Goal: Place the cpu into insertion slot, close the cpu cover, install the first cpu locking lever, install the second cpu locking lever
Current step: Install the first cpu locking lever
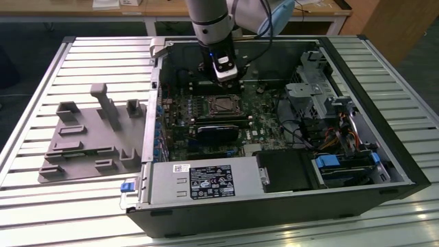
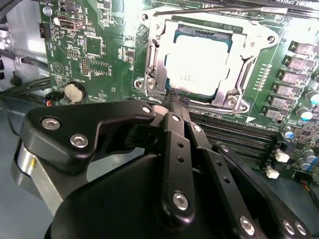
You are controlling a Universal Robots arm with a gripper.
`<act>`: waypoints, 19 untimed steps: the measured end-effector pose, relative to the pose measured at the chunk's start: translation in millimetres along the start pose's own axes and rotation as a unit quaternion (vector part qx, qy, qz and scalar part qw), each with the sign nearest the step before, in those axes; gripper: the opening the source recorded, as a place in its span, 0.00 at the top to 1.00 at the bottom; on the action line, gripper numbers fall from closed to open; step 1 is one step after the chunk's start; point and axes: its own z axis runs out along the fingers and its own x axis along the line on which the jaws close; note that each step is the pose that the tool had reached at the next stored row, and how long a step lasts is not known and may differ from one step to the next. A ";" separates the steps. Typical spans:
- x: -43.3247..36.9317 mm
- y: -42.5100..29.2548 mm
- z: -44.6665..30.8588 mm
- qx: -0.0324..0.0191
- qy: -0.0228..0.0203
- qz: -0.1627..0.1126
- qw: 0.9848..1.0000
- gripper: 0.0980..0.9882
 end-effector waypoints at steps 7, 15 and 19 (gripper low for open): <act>-5.0 2.2 2.1 0.014 0.030 0.000 0.999 1.00; -11.5 0.0 3.7 0.025 0.055 0.002 0.998 1.00; -14.7 -4.9 3.9 0.026 0.056 0.003 0.998 1.00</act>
